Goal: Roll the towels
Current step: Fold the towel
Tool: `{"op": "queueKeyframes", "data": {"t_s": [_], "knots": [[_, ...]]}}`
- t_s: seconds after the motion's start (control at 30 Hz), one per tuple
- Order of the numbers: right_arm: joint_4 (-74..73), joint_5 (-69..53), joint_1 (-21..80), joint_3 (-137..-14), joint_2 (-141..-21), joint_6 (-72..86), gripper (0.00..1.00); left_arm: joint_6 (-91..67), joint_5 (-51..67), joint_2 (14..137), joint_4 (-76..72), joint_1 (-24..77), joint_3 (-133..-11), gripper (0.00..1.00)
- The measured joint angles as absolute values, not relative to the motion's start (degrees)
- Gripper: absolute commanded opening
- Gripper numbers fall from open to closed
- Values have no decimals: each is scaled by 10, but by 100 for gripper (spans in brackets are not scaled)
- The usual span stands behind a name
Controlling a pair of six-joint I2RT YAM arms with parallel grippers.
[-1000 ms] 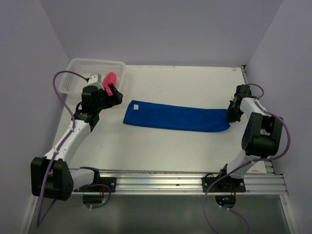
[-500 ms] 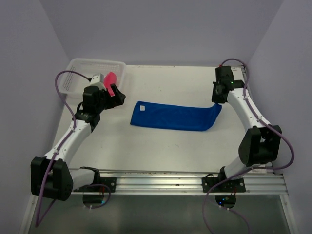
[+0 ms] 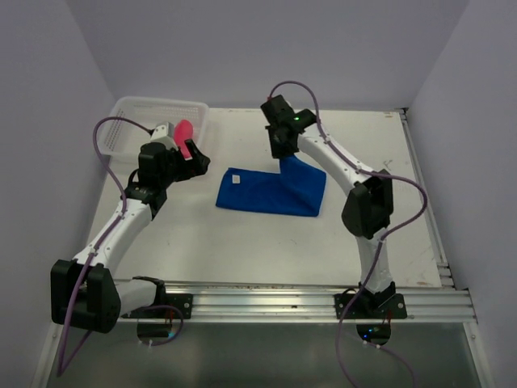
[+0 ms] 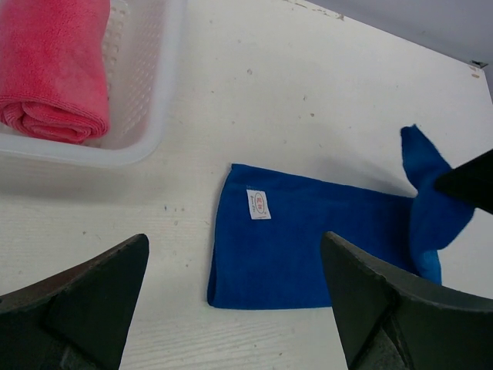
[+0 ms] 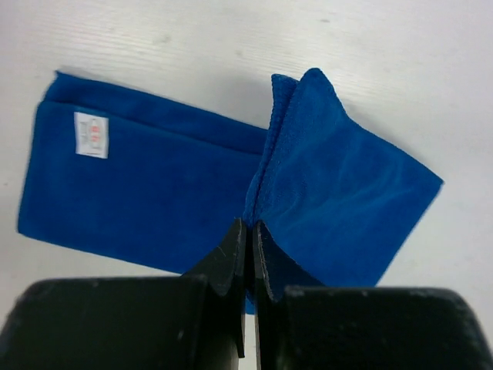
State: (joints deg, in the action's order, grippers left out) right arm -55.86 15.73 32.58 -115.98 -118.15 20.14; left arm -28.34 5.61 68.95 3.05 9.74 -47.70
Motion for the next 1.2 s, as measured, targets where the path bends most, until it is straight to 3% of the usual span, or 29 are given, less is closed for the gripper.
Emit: {"op": "queueKeyframes", "data": {"t_s": [0.17, 0.3, 1.2], "knots": [[-579, 124, 384, -1272, -1291, 230, 0, -283, 56, 689, 30, 98, -477, 96], [-580, 92, 405, -1292, -1326, 252, 0, -283, 56, 689, 30, 99, -477, 96], [-552, 34, 419, -1315, -1334, 319, 0, -284, 58, 689, 30, 100, -477, 97]]}}
